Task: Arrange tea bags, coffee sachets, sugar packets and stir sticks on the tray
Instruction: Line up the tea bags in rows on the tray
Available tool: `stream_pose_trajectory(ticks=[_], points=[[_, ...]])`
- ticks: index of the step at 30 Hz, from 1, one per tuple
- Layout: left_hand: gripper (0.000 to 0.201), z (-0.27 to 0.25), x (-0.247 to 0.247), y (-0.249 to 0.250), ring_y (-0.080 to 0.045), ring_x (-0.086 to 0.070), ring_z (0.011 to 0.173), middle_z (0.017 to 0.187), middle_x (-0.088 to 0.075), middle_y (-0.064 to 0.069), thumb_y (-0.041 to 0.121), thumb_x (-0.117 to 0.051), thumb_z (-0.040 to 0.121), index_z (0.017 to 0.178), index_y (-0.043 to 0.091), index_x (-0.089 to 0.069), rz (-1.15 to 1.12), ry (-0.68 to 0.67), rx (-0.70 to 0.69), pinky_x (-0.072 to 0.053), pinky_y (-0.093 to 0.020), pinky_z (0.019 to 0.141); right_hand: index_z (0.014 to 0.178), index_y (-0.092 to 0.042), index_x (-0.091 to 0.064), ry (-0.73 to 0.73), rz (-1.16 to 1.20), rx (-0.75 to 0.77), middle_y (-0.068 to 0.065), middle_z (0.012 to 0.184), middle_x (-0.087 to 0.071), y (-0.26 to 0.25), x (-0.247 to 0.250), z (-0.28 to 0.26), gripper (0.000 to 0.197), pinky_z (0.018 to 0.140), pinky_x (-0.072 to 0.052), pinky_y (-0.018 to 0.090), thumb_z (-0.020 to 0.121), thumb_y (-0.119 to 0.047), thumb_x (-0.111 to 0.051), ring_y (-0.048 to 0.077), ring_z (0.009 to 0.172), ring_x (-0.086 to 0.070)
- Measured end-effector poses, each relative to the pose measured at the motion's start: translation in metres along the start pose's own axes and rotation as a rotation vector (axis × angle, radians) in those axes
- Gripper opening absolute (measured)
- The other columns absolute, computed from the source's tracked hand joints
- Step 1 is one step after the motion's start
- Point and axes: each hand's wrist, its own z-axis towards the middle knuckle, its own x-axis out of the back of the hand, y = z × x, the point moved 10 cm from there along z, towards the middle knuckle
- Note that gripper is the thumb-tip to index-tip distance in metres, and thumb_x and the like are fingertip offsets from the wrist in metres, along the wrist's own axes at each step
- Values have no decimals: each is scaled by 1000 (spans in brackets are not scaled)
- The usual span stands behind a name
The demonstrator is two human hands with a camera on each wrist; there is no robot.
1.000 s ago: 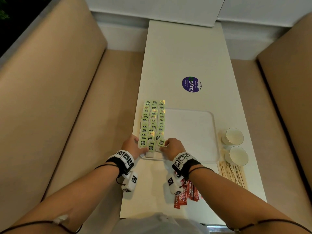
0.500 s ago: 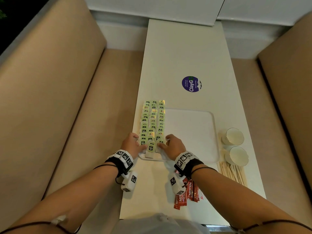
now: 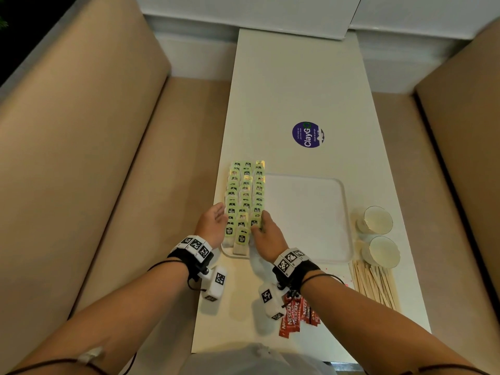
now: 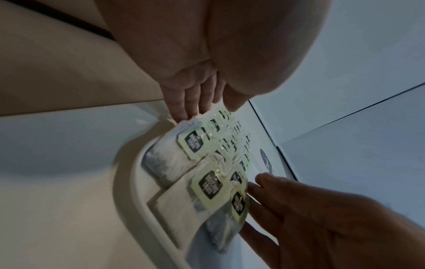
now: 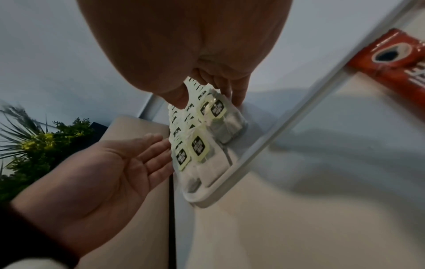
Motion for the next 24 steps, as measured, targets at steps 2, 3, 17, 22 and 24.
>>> stream_pose_trajectory(ticks=[2,3,17,22,24], points=[[50,2,-1,0,-18,-44,140,154,-44,-10,6,-48,103,151,4,-37,-1,-2,2,-34,-23,111,121,-25,-45,23,1,-3,-4,119,-65,2,7,4,22,94,-54,45,100,-22,-48,19,104,-65],[50,2,-1,0,-18,-44,140,154,-44,-10,7,-48,103,151,5,-37,-1,-2,4,-34,-23,111,120,-25,-45,30,-1,-4,-4,119,-65,1,11,5,21,94,-53,46,99,-22,-49,20,104,-65],[50,21,2,10,-18,-46,138,152,-47,-9,4,-50,101,150,5,-40,-21,1,25,-37,-27,113,132,-27,-50,-25,70,18,-10,124,-66,-11,21,33,40,95,-54,38,94,-31,-61,9,108,-65],[51,29,6,16,-18,-46,138,152,-47,-7,5,-51,101,150,7,-40,-3,5,31,-36,-28,113,137,-25,-48,-67,89,30,-11,125,-66,-19,19,40,43,84,-49,19,96,-25,-62,3,105,-64],[51,33,6,18,-17,-47,138,151,-48,-6,6,-51,100,150,8,-41,-7,7,36,-36,-31,115,136,-27,-49,-61,73,34,-10,125,-67,-18,18,42,44,92,-52,27,95,-27,-64,8,109,-65]])
